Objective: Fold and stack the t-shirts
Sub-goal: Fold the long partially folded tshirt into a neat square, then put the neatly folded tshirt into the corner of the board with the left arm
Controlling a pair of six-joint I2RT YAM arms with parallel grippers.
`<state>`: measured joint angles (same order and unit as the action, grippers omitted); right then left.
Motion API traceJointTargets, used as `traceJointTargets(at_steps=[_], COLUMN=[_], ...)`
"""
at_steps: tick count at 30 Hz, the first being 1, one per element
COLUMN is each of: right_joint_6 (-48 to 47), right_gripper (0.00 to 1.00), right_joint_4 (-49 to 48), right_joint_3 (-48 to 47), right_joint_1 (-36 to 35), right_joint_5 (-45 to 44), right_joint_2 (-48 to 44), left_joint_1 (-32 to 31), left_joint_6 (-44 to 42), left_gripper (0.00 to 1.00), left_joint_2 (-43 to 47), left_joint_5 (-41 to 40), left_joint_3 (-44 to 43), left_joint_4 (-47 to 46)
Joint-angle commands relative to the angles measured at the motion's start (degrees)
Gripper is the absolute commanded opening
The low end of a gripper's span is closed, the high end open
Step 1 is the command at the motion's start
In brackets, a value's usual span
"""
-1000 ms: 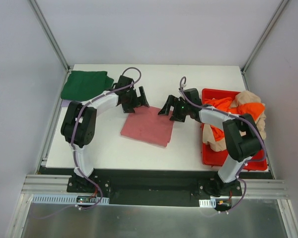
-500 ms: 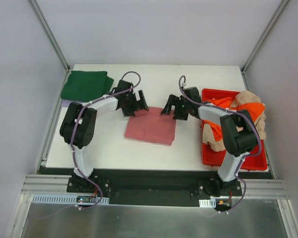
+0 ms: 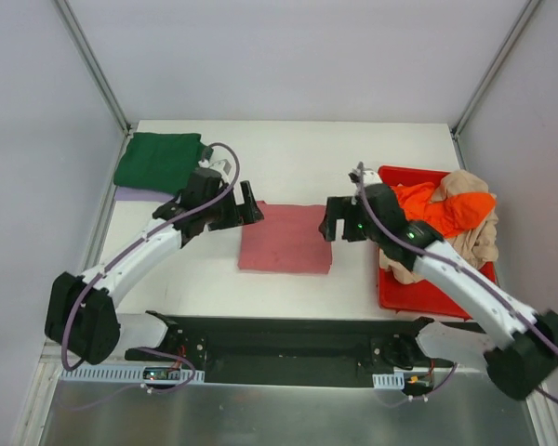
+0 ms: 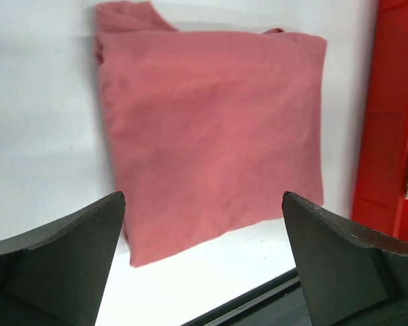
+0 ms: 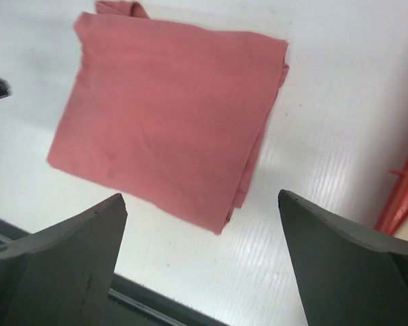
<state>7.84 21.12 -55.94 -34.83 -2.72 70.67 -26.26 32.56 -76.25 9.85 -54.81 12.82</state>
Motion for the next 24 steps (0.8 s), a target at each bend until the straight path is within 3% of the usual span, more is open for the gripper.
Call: traceJointTargets(at_steps=[1, 5, 12, 17, 24], right_joint_6=[3.2, 6.3, 9.7, 9.6, 9.5], right_gripper=[0.96, 0.96, 0.96, 0.96, 0.96], right_joint_4=[3.6, -1.6, -2.4, -1.4, -2.2], right_joint_3=[10.0, 20.3, 29.6, 30.6, 30.5], right_joint_1=[-2.4, -2.2, -2.2, -2.1, -2.1], right_joint_5=[-8.7, -9.8, -12.5, -11.3, -14.9], right_joint_2=[-17.9, -32.7, -50.7, -53.7, -49.3], left_joint_1=[0.0, 0.2, 0.4, 0.5, -2.4], left_joint_6=[0.3, -0.8, 1.1, 2.4, 4.4], left_gripper=[0.99, 0.99, 0.99, 0.97, 0.81], left_joint_2=[3.0, -2.5, -13.5, -21.2, -25.1], left_joint_5=[-3.7, -3.7, -6.9, -4.4, -2.8], left_joint_3=[6.1, 4.1, 0.5, -2.4, -3.6], left_joint_4=[2.9, 3.0, 3.0, 3.0, 3.1])
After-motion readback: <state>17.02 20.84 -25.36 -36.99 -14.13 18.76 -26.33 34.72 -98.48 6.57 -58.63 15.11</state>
